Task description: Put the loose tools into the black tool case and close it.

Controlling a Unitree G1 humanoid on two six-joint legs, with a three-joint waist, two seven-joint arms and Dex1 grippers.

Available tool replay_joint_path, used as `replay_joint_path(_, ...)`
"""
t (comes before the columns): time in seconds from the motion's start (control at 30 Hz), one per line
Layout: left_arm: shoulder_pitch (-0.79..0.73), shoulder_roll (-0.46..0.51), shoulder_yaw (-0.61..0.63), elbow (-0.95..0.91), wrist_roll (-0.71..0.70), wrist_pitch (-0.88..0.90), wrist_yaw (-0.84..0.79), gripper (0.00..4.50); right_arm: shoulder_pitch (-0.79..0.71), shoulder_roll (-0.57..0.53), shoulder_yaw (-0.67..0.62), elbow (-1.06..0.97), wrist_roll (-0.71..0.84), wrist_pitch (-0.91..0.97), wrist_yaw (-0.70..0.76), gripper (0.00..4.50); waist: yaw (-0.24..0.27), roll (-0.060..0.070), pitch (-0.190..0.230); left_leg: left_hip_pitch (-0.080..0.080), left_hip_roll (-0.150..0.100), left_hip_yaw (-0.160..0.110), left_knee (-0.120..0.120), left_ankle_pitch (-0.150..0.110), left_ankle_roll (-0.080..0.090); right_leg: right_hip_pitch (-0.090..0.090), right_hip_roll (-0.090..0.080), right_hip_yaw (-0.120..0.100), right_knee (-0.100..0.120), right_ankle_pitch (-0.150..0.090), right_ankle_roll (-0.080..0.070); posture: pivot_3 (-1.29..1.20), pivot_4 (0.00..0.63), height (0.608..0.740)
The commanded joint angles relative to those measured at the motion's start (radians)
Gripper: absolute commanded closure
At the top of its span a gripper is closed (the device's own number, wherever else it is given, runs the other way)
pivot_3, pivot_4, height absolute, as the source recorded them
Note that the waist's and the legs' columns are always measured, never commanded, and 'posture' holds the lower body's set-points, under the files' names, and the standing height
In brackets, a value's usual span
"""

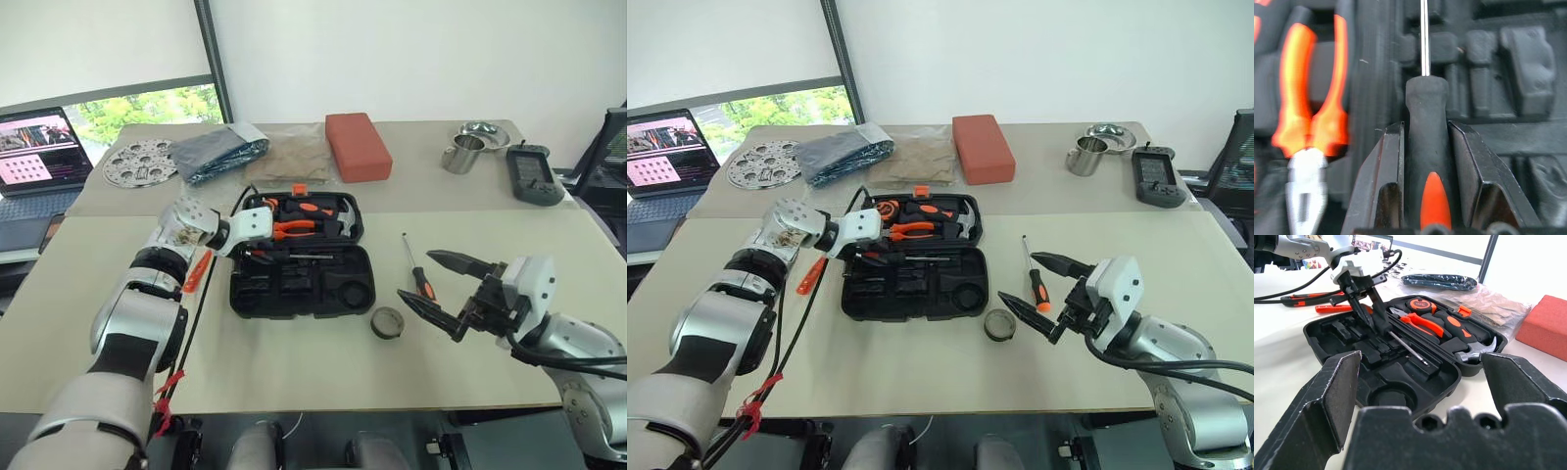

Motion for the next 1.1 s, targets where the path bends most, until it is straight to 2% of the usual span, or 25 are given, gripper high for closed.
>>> replay_joint_path(0.03, -0.009, 0.0, -0.02, -0.01, 0.021, -0.003, -0.006, 3.61, -0.013, -0.007, -0.013, -0.029, -0.001, -0.022, 0.0, 0.0, 0.0, 0.0, 0.0, 0.0, 0.0, 0.0, 0.0, 0.0, 0.0, 0.0, 0.0, 0.0, 0.0, 0.0, 0.0, 0.0, 0.15, 0.74)
replay_joint_path(0.57, -0.059, -0.035, -0.074, 0.015, 0.091, 0.109, 0.113, 3.61, -0.01, -0.001, -0.004, -0.036, -0.008, -0.024, -0.008, 0.0, 0.01, 0.002, -0.001, 0.0, -0.001, -0.002, 0.004, 0.0, 0.001, 0.002, 0.0, 0.0, 0.001, 0.0, 0.0, 0.0, 0.15, 0.74)
replay_joint_path(0.97, -0.052, -0.035, -0.087, -0.01, 0.088, 0.121, 0.106, 3.61, -0.005, 0.013, 0.008, -0.032, -0.021, -0.038, -0.006, 0.0, 0.009, 0.002, -0.001, 0.0, -0.001, -0.003, 0.004, 0.001, 0.002, 0.003, 0.001, 0.0, 0.002, 0.0, 0.0, 0.0, 0.15, 0.74)
replay_joint_path(1.0, -0.051, -0.035, -0.085, -0.015, 0.086, 0.119, 0.113, 2.59, -0.004, 0.015, 0.008, -0.032, -0.022, -0.04, -0.006, 0.0, 0.009, 0.002, -0.001, 0.0, -0.001, -0.003, 0.004, 0.001, 0.002, 0.003, 0.001, 0.0, 0.002, 0.0, 0.0, 0.0, 0.15, 0.74)
replay_joint_path(1.03, -0.051, -0.035, -0.083, -0.018, 0.085, 0.116, 0.118, 2.47, -0.003, 0.017, 0.009, -0.032, -0.024, -0.041, -0.005, 0.0, 0.009, 0.003, -0.002, 0.0, -0.001, -0.003, 0.004, 0.001, 0.002, 0.003, 0.001, 0.0, 0.002, 0.0, 0.0, 0.0, 0.15, 0.74)
replay_joint_path(1.1, -0.052, -0.032, -0.08, -0.03, 0.087, 0.108, 0.155, 1.77, 0.001, 0.019, 0.01, -0.034, -0.027, -0.042, -0.007, 0.0, 0.01, 0.003, -0.002, 0.0, -0.001, -0.003, 0.004, 0.001, 0.001, 0.003, 0.001, 0.0, 0.002, 0.0, 0.0, 0.0, 0.15, 0.74)
